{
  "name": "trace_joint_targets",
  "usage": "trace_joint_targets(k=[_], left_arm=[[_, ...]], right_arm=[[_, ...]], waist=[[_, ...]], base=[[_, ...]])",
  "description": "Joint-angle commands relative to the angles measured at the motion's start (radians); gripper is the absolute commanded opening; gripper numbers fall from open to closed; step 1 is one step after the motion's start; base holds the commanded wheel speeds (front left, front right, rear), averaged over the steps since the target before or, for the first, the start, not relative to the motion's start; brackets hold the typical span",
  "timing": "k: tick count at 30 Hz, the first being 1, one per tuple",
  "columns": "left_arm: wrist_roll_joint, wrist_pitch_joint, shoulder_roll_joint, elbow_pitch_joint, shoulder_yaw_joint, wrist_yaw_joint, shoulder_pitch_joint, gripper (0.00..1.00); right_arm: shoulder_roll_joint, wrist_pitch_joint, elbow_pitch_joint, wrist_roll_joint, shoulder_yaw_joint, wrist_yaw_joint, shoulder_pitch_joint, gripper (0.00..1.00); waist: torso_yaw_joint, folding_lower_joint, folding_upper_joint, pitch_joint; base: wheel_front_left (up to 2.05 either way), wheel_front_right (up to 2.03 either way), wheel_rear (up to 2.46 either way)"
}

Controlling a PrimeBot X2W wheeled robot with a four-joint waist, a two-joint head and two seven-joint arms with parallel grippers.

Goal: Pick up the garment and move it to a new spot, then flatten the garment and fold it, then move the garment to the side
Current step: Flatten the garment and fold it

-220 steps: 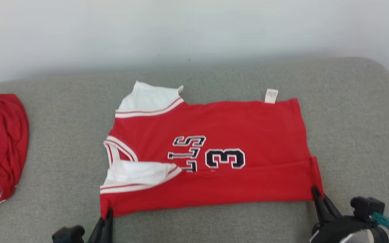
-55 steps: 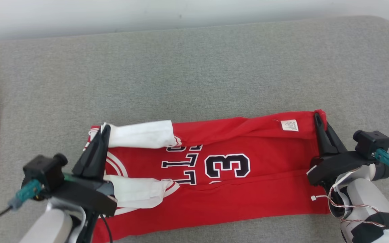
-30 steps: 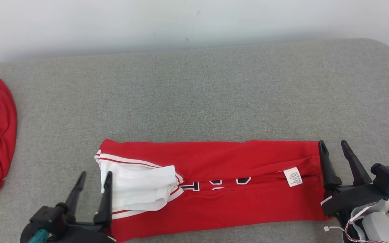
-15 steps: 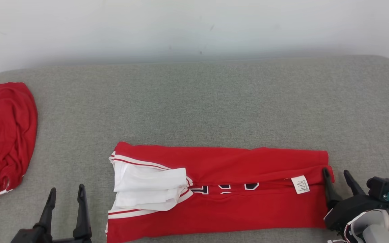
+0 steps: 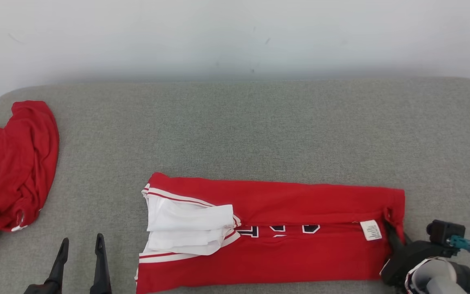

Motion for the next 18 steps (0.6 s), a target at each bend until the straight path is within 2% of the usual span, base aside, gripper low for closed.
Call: trace_joint_targets(k=[1, 11, 15, 18], left_arm=[[0.009, -0.003, -0.004, 0.0, 0.005, -0.003, 0.014, 1.0], [0.027, -0.003, -0.012, 0.001, 0.019, -0.006, 0.022, 1.0], [0.026, -0.003, -0.016, 0.003, 0.025, -0.007, 0.035, 1.0], [0.024, -0.003, -0.017, 0.006, 0.032, -0.007, 0.046, 1.0]], right_arm=[[-0.019, -0.013, 0.009, 0.007, -0.005, -0.003, -0.011, 0.0], [-0.191, -0.065, 0.083, -0.004, -0.08, -0.003, -0.067, 0.0], [-0.196, -0.057, 0.072, -0.016, -0.073, -0.003, -0.074, 0.0], [-0.16, -0.051, 0.022, -0.011, -0.055, -0.003, -0.073, 0.0]], waist=[[-0.005, 0.0001, 0.0001, -0.004], [-0.025, 0.0001, 0.0001, -0.037], [-0.041, 0.0001, 0.0001, -0.055], [-0.054, 0.0001, 0.0001, -0.067]], base=[[0.0, 0.0, 0.0], [0.0, 0.0, 0.0], [0.0, 0.0, 0.0], [0.0, 0.0, 0.0]])
